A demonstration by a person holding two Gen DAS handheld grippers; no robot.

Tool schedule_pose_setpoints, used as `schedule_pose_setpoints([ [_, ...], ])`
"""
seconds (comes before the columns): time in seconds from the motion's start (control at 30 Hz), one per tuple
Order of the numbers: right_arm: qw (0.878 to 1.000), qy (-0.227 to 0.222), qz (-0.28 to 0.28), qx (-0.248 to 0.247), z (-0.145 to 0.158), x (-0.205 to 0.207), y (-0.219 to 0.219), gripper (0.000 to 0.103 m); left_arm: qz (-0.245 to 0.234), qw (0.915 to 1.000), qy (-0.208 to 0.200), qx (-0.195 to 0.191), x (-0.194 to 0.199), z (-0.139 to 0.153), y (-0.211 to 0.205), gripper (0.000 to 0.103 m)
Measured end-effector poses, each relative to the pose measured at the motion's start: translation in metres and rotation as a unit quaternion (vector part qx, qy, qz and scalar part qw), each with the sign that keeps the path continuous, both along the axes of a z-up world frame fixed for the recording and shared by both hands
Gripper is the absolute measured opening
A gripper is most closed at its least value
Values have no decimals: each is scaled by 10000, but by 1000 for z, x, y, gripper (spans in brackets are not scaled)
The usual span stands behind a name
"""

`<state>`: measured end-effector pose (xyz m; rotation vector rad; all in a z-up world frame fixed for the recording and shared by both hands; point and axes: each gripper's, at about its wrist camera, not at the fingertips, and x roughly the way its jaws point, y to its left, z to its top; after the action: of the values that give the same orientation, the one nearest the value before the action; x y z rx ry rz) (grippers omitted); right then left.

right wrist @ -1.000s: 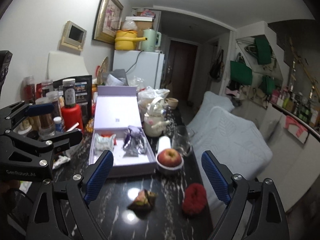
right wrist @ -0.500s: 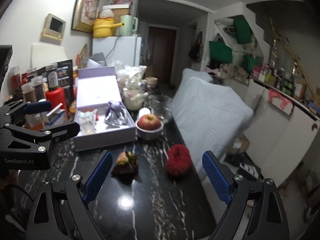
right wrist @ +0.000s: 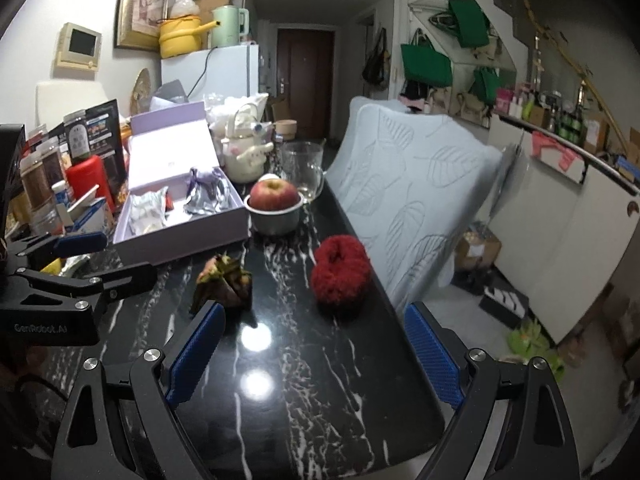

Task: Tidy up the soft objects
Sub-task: 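Grasp the shrimp snack bag with the left gripper while the right gripper grasps the red fuzzy item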

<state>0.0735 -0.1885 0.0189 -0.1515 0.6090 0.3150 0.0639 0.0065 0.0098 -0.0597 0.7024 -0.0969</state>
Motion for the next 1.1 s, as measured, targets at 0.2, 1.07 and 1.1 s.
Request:
schedule_pose_setpoints([
  [0.2,9998,171,15,33,-17,20,-2,92,35,9996,295,-28,19,-20,-1,99],
  [1.07,9922,1173,-55,427,-79,141,-4,92,-239,9939,1019,354,109,-81,-18,99],
  [1.1,9919,1186,-39,457,-80,145,-3,92,-249,9937,1053,299,111,-83,-17,99],
])
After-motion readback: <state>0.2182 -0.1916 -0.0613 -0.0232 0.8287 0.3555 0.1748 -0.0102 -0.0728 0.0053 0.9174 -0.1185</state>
